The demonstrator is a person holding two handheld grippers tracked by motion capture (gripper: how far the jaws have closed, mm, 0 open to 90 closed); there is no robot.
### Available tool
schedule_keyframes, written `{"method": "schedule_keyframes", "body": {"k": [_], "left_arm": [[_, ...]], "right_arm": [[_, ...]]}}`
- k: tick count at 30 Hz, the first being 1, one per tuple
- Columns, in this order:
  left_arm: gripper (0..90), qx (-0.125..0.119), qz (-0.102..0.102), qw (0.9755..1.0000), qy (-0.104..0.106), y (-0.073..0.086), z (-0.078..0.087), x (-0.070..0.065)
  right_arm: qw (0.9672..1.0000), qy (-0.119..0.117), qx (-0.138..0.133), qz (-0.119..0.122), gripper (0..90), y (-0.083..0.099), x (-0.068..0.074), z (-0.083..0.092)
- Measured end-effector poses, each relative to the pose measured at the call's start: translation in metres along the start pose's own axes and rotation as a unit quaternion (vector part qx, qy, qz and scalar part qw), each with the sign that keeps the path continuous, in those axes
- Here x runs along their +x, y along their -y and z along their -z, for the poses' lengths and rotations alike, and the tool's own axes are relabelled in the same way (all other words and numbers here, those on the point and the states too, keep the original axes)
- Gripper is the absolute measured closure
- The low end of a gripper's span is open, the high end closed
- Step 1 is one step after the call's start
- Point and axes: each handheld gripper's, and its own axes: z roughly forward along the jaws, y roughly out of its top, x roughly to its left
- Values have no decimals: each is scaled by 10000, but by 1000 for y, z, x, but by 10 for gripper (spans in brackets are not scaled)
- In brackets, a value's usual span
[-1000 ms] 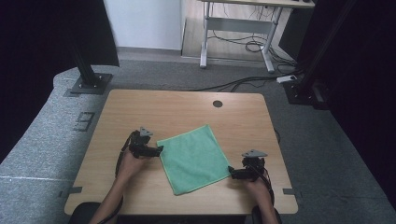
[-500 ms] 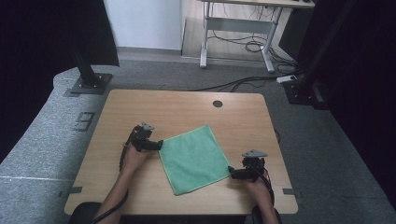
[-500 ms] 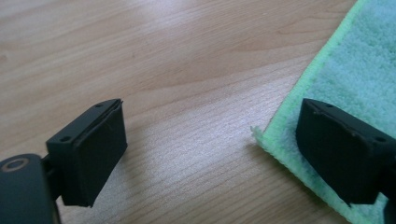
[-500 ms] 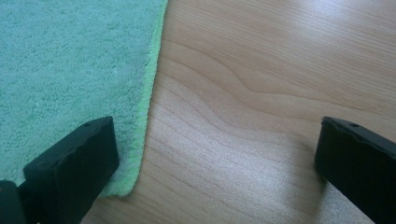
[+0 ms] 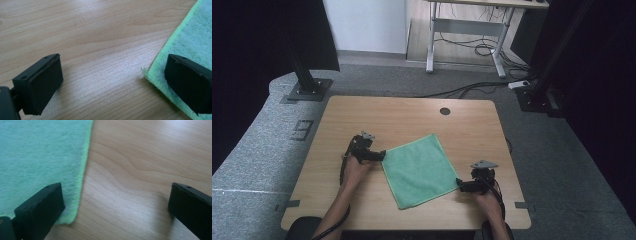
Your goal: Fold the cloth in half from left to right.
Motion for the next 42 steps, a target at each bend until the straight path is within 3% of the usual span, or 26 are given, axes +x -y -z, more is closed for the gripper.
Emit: {"method": "schedule_keyframes", "body": {"k": [11,21,35,42], "left_arm": [[23,-10,63,10000,-53,1,1,0],[23,-7,91,9999,-77,1,1,0],[25,-4,136,9998,-127,1,1,1],[25,-6,135,9998,-138,1,1,1]], "right_arm": [[9995,-260,-20,197,13,-11,14,6],[9969,-648,24,454,19,-21,40,5],[9873,-1284,113,924,24,-34,82,-5],[9797,-1628,159,1163,84,-40,108,-9]]}}
